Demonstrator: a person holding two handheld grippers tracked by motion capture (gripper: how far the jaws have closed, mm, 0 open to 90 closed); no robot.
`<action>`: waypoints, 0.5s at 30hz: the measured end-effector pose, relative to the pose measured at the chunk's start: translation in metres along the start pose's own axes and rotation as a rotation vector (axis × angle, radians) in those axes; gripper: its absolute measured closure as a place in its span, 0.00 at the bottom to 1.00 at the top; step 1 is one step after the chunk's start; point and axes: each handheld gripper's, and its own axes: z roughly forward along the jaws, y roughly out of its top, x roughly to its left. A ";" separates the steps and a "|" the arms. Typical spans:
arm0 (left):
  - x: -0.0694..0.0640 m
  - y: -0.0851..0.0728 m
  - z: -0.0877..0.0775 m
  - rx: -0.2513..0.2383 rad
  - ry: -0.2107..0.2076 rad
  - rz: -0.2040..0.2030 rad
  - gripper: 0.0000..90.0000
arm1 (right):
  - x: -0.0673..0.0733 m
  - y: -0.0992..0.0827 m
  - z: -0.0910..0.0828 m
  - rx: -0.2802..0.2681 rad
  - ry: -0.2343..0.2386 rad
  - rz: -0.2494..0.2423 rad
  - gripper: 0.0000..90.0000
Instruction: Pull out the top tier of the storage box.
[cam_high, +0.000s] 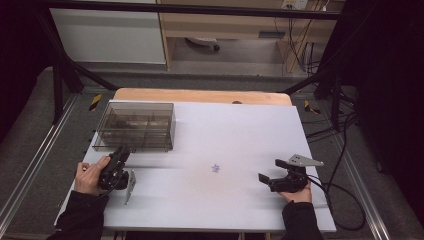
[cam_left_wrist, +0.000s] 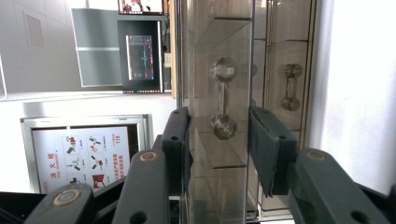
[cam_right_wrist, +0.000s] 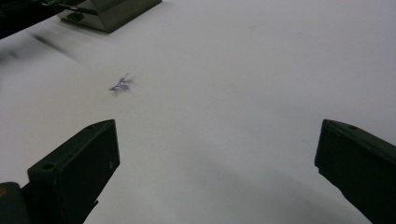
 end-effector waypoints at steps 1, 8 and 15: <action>0.000 0.000 0.000 0.000 0.000 0.000 0.67 | 0.000 0.000 0.000 -0.001 0.000 0.001 0.01; -0.001 0.001 -0.003 0.005 -0.001 0.001 0.67 | 0.000 0.000 0.000 0.002 0.000 -0.001 0.01; -0.003 0.001 -0.007 0.008 0.002 0.002 0.67 | 0.000 0.000 0.000 0.001 0.001 0.000 0.01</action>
